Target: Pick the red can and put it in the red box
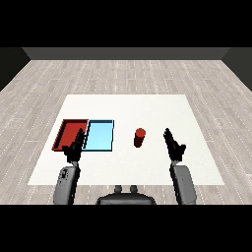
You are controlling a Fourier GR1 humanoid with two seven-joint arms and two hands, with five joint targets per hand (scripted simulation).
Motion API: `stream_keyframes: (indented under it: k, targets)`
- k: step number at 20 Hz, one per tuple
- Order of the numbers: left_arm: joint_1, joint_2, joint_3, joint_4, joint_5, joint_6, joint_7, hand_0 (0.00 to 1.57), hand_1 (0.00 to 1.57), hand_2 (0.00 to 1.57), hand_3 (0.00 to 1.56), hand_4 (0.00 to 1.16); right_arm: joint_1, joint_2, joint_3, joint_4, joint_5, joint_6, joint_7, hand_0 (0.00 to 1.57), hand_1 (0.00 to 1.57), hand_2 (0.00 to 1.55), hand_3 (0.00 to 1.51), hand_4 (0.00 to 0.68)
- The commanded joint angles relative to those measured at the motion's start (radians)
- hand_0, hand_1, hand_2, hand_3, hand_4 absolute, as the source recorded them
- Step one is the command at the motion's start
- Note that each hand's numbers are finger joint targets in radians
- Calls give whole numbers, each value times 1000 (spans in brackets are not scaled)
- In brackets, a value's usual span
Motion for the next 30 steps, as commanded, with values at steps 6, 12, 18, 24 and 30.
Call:
stream_keyframes:
  k: [6, 12, 18, 24, 30]
  targets:
    - [14, -3, -42, 17, -53, -24, -19, 0, 0, 0, 0, 0, -148, -117, -153, 233, -68, 90, -52, 0, 0, 0, 0, 0]
    - [30, -38, 14, -98, 39, -67, -382, 0, 0, 0, 0, 0, -75, -89, -161, 149, -116, 162, -374, 0, 0, 0, 0, 0]
    - [-63, -35, 31, 91, 6, -65, -476, 0, 0, 0, 0, 0, -157, -100, -182, 283, -113, 178, -451, 0, 0, 0, 0, 0]
    - [-62, -43, 34, 85, 13, -54, -483, 0, 0, 0, 0, 0, -204, -103, -170, 291, -132, 185, -380, 0, 0, 0, 0, 0]
    - [-49, -28, 37, 16, 64, -96, -432, 0, 0, 0, 0, 0, -170, -88, -156, 241, -155, 194, -338, 0, 0, 0, 0, 0]
